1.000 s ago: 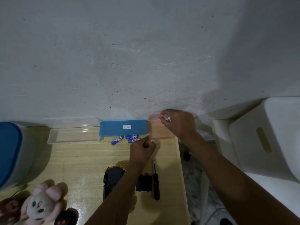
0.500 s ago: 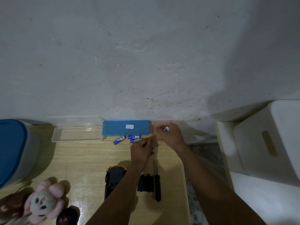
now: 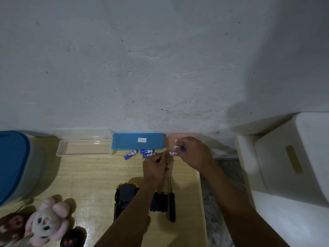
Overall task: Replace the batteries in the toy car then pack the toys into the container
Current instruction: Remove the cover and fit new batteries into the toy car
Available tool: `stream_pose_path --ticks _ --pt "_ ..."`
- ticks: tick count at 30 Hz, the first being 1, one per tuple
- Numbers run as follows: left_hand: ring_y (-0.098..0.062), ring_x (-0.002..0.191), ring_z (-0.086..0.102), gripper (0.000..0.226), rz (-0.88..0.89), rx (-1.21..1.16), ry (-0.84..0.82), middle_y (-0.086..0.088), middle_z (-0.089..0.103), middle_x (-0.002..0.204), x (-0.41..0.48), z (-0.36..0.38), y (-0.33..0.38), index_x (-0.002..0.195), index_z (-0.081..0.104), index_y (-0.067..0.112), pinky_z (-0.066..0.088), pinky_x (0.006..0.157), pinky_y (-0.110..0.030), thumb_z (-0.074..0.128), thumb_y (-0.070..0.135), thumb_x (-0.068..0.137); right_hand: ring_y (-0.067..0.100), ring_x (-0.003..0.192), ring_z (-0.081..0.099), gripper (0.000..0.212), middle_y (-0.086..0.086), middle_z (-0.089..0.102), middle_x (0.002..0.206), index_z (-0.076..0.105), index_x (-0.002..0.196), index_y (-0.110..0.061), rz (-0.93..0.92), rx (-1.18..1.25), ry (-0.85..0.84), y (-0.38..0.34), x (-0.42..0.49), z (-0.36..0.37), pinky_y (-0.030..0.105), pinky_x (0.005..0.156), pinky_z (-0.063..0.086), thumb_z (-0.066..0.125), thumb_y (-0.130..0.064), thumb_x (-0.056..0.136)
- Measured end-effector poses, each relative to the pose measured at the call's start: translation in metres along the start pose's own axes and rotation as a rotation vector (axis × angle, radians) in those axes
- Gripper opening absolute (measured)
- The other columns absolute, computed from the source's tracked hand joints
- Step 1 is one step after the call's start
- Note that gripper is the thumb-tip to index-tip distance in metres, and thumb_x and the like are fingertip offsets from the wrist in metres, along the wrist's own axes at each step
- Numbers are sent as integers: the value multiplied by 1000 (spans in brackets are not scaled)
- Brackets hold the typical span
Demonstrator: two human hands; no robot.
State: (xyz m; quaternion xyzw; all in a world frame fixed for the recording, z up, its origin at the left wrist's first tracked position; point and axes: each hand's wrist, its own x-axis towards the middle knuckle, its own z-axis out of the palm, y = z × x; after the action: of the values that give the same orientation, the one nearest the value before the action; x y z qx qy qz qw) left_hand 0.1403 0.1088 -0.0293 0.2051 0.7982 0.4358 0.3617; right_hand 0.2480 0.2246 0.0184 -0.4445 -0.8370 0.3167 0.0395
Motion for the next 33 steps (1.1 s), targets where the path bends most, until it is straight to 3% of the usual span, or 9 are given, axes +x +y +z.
stream_pose_path --ticks 2,4,7,10,13,18,24,30,33 --pt "9 44 56 29 -14 21 6 12 63 57 0 0 0 113 73 13 43 46 -7 60 32 96 10 78 64 15 -6 70 95 70 99 -22 -49 13 305 -2 -15 -4 25 67 52 69 -29 85" --pt "9 45 57 28 -19 31 -2 10 62 56 -1 0 0 114 73 13 42 46 -6 58 31 97 11 86 61 16 -4 65 99 68 100 -20 -94 -11 511 -1 -24 -2 24 68 51 68 -27 85" --pt "1 55 62 27 -70 -5 -10 -1 67 61 -1 -1 0 96 77 11 48 57 -13 55 26 100 16 118 53 33 3 56 130 63 124 -20 -81 19 404 12 -24 10 30 90 49 62 -27 92" --pt "-19 67 67 39 -138 -51 2 -11 72 68 -2 -1 2 76 75 8 52 70 -29 55 31 99 19 123 53 31 3 55 138 64 126 -21 -108 -68 239 26 -25 28 38 100 49 57 -25 96" --pt "-10 59 66 28 -49 24 -31 0 70 64 -2 -2 1 106 76 16 53 60 -16 56 35 98 20 129 49 32 5 51 143 65 125 -16 -83 -127 204 33 -30 43 30 105 41 58 -25 96" --pt "-25 66 71 28 -69 -13 -49 -3 70 65 3 0 0 106 75 16 61 69 -39 58 36 96 25 129 51 38 10 52 143 64 127 -14 -95 -190 202 37 -29 49 39 99 50 66 -25 91" --pt "-23 59 69 27 -116 -21 -25 -9 70 63 6 2 9 73 68 26 58 59 -28 59 40 95 20 113 64 35 4 52 144 64 128 -18 -80 -164 210 35 -22 42 33 89 54 63 -25 94" --pt "-18 57 67 34 -193 -83 -84 -8 71 69 4 -12 16 100 73 7 58 57 -25 55 36 99 23 125 53 42 5 46 148 58 134 -19 -25 -226 189 25 -27 43 41 97 48 59 -30 93" --pt "-8 66 65 32 -18 -1 -29 -4 73 82 -6 -44 17 109 73 12 52 62 -16 60 37 96 24 118 55 38 4 57 133 63 124 -20 -40 -265 303 5 -33 43 41 93 46 65 -28 88"
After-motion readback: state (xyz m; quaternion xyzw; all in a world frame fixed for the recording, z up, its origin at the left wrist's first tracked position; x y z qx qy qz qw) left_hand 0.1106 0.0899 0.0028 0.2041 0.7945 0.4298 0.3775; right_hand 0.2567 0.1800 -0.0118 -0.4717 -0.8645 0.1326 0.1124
